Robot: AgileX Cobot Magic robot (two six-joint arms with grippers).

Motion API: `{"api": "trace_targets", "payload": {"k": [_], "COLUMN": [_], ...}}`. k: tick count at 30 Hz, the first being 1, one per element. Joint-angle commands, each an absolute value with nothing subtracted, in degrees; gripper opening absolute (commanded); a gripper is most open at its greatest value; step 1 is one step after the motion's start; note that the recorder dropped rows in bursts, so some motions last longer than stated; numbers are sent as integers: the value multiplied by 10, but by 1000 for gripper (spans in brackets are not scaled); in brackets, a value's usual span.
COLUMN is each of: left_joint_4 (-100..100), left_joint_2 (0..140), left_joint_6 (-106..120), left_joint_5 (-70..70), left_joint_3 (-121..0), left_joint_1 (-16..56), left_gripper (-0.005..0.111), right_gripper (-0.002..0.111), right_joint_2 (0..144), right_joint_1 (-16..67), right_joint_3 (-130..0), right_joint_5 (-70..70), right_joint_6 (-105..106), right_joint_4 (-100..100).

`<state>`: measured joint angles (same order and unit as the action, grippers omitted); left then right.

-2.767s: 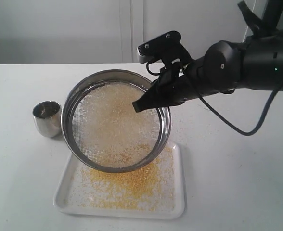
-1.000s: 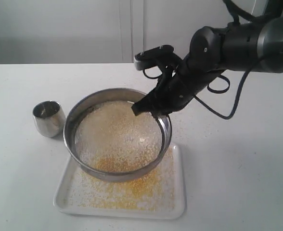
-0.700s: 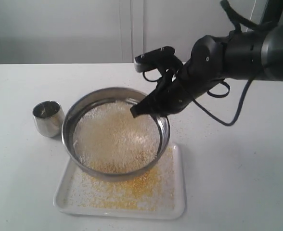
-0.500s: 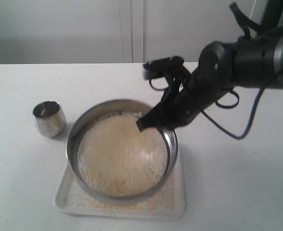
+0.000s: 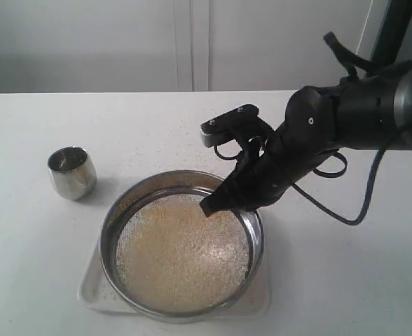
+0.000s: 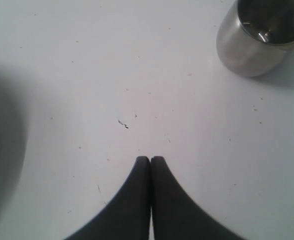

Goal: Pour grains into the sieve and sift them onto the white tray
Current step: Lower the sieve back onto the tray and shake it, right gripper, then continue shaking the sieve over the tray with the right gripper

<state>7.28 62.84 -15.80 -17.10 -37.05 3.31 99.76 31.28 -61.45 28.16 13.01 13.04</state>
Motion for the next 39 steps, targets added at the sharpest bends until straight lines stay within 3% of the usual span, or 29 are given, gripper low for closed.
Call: {"api": "trace_targets", "payload": {"k": [1, 5, 10, 13, 16, 19, 22, 25, 29, 32, 36, 39], "left_joint_4": [73, 73, 73, 73, 73, 73, 73, 73, 73, 73, 73, 73], "left_joint_2": [624, 624, 624, 624, 624, 624, 624, 624, 624, 624, 624, 624], "left_joint_6": [-160, -160, -160, -160, -160, -160, -160, -160, -160, -160, -160, -160], "left_joint_5": [-176, -176, -176, -176, -176, -176, -176, -176, -176, -176, -176, -176], "left_joint_3": [-366, -366, -366, -366, -366, -366, -366, -366, -366, -366, -366, -366], "left_joint_1": [31, 31, 31, 31, 31, 31, 31, 31, 31, 31, 31, 31], "left_gripper": [0, 0, 0, 0, 0, 0, 0, 0, 0, 0, 0, 0], "right_gripper": [0, 0, 0, 0, 0, 0, 0, 0, 0, 0, 0, 0], "right_joint_2": [1057, 1085, 998, 1028, 1087, 1069, 1010, 1019, 1108, 1086, 1005, 1011], "right_joint_1": [283, 286, 310, 295, 283, 294, 308, 296, 280, 291, 303, 293], "right_joint_3": [-719, -756, -651, -712, -813, -773, -699, -722, -863, -833, -725, -748], "right_joint_5": [249, 439, 342, 294, 427, 502, 454, 324, 452, 521, 434, 333], "right_joint_6": [122, 129, 152, 149, 126, 146, 183, 162, 121, 135, 148, 148], "right_joint_4": [143, 144, 143, 143, 143, 143, 143, 142, 142, 143, 142, 141]}}
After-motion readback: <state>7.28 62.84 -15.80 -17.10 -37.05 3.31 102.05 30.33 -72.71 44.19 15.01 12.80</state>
